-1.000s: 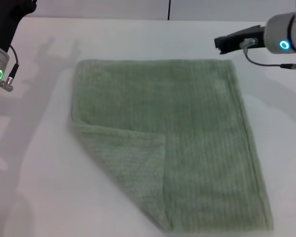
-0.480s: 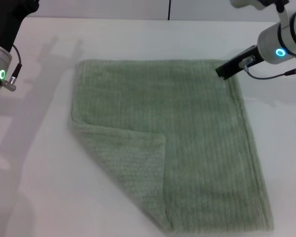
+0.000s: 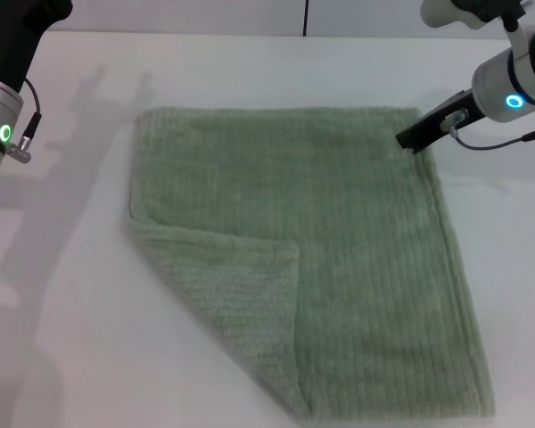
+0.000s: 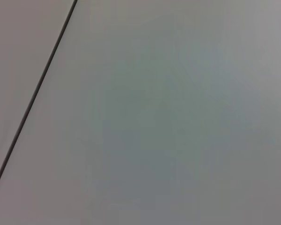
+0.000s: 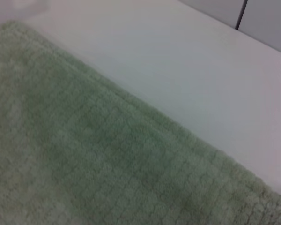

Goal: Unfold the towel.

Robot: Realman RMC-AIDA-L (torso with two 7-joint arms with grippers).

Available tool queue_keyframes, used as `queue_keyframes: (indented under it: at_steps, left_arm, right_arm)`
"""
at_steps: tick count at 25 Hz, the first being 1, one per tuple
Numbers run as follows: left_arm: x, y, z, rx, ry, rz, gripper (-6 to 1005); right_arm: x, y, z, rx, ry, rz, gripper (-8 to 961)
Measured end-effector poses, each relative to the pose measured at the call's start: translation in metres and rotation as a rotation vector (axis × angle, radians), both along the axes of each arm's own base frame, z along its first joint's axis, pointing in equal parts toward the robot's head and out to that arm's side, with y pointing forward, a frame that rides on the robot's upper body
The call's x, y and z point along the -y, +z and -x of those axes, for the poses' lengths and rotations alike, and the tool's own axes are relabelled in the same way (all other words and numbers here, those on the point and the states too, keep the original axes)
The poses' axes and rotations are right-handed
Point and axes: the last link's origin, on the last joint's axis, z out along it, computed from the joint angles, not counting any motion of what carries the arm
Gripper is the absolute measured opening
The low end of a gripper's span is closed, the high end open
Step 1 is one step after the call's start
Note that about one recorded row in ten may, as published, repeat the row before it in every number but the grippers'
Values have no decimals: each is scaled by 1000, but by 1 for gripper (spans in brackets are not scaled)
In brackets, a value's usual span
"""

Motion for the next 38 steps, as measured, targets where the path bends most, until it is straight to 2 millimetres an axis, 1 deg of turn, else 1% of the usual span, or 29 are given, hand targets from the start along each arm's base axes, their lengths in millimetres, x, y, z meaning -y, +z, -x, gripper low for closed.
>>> queue_keyframes:
  at_steps: [20,38]
  left_arm:
    - [-1,-4,-4,8,-9,15,765]
    - [2,-5,-4,25,-20,19,763]
  right_arm:
    - [0,-13,-10,32,47,35,28]
    - [2,-17,-14,39,57,43,35]
